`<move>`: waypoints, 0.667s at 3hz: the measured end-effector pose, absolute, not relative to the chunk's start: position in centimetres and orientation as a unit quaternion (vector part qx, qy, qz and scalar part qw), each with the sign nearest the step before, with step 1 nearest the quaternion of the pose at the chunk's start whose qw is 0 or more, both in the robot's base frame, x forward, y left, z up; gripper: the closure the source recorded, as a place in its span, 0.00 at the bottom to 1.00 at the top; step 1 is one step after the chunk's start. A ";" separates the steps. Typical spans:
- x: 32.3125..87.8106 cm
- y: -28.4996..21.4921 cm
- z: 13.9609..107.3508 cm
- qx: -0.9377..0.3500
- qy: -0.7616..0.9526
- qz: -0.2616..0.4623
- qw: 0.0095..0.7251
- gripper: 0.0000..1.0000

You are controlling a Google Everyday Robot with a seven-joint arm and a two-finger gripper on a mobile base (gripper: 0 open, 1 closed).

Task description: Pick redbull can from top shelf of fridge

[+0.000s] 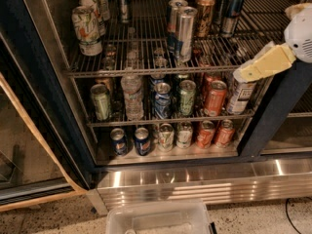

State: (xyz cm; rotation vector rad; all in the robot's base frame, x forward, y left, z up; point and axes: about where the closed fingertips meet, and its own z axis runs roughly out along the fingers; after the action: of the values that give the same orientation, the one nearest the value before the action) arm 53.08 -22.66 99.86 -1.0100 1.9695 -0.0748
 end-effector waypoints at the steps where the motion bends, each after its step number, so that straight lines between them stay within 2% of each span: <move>1: 54.7 -22.5 99.9 -0.382 0.786 -0.008 0.486 0.00; 2: 56.1 -22.3 100.2 -0.357 0.776 0.014 0.520 0.00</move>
Offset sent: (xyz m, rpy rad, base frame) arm 0.0384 0.0005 -0.0016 0.2148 -0.1131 -0.0289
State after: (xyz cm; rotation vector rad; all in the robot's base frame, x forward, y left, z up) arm 56.10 -22.29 100.16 -0.8571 1.8603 0.0328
